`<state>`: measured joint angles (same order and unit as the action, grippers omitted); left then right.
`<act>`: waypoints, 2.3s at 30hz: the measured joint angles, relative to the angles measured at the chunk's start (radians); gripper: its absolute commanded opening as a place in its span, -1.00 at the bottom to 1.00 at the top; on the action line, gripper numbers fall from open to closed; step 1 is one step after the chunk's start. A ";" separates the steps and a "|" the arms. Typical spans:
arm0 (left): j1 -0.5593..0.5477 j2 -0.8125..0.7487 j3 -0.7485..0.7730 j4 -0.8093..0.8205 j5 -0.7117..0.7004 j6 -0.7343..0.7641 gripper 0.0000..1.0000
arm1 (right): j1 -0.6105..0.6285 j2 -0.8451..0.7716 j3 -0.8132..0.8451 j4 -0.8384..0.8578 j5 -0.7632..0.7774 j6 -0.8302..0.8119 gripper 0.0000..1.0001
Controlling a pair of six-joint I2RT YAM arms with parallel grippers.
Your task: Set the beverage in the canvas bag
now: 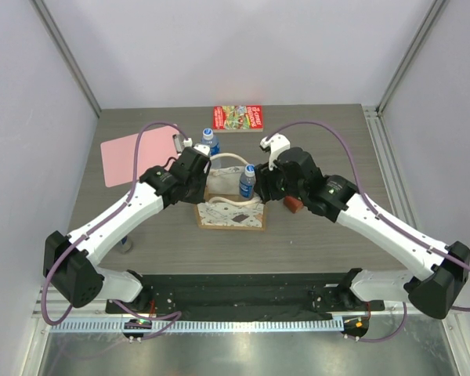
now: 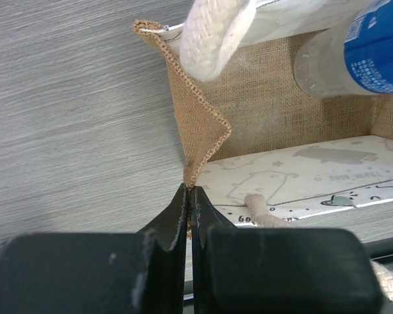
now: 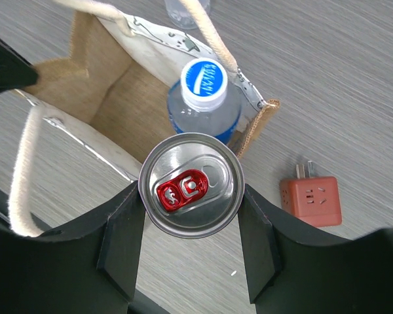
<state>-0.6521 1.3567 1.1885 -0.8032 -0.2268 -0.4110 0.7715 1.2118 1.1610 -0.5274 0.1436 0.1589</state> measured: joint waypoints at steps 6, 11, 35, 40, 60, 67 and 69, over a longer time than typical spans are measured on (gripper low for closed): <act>0.000 0.000 0.000 0.000 0.000 0.000 -1.00 | 0.025 0.040 0.000 -0.009 0.032 -0.004 -0.90; 0.000 0.000 0.000 0.000 0.000 0.000 -1.00 | 0.054 0.083 0.000 -0.002 0.058 -0.003 -0.79; 0.000 0.000 0.000 0.000 0.002 0.000 -1.00 | 0.107 0.137 -0.050 0.063 0.159 0.036 0.14; 0.000 0.000 0.000 0.001 0.002 0.000 -0.99 | 0.108 0.137 -0.057 0.072 0.159 0.048 0.23; 0.000 -0.003 -0.002 0.003 0.000 0.001 -0.47 | 0.107 0.137 -0.041 0.084 0.191 0.076 0.38; 0.000 -0.046 -0.006 0.006 -0.029 -0.011 0.63 | 0.107 0.125 0.032 0.052 0.222 0.099 0.38; 0.000 -0.066 -0.003 0.003 -0.047 -0.016 0.94 | 0.107 0.105 0.033 0.040 0.224 0.109 0.37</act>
<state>-0.6521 1.2907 1.1851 -0.8005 -0.2741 -0.4274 0.8787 1.3170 1.1938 -0.4877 0.3672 0.2684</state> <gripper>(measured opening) 0.709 0.691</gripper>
